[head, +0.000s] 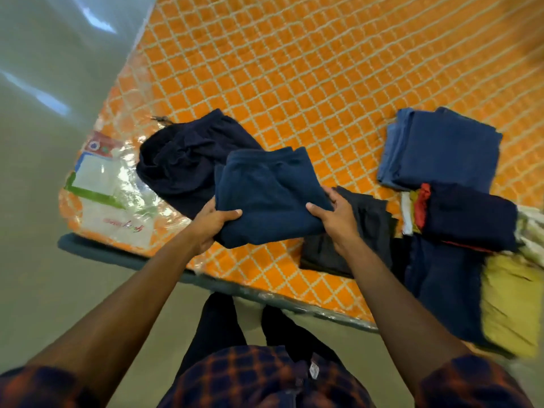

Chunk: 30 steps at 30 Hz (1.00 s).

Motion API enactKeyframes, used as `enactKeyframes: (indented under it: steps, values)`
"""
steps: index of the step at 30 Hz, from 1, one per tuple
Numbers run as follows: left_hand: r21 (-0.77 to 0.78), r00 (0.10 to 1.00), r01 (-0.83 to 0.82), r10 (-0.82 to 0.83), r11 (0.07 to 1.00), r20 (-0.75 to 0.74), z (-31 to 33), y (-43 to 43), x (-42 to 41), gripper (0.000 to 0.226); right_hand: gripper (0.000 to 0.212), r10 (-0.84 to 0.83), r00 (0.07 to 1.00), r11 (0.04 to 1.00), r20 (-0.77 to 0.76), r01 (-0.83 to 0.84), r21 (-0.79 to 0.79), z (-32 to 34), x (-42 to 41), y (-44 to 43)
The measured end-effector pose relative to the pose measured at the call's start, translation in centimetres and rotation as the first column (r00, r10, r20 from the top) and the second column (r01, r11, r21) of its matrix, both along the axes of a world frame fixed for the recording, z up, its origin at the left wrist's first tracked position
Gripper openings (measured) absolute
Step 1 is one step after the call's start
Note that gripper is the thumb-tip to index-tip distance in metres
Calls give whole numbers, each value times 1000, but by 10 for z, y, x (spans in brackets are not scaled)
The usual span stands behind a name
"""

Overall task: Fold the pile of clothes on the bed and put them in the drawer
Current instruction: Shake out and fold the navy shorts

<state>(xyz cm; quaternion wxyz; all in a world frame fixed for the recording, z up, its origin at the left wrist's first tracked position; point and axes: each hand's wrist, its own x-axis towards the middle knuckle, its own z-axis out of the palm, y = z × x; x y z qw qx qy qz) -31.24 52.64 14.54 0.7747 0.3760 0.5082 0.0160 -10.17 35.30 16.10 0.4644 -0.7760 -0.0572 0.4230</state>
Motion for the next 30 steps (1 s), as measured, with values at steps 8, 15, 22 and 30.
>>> enactKeyframes:
  steps: [8, 15, 22, 30]
  values:
    - [147, 951, 301, -307, 942, 22, -24, -130, 163, 58, 57, -397, 913, 918, 95, 396, 26, -5, 89, -176]
    - [173, 678, 714, -608, 679, -413, -108, -199, 174, 50, 69, -134, 991, 871, -32, 102, -480, -110, 71, -259]
    - [194, 764, 622, -535, 758, -360, -119, -160, 140, 27, 47, -61, 896, 810, 440, 302, -502, -97, 37, -231]
    - [350, 805, 468, -227, 812, -548, -102, -54, 30, 37, 32, 616, 709, 785, 344, -511, -351, -84, -34, -89]
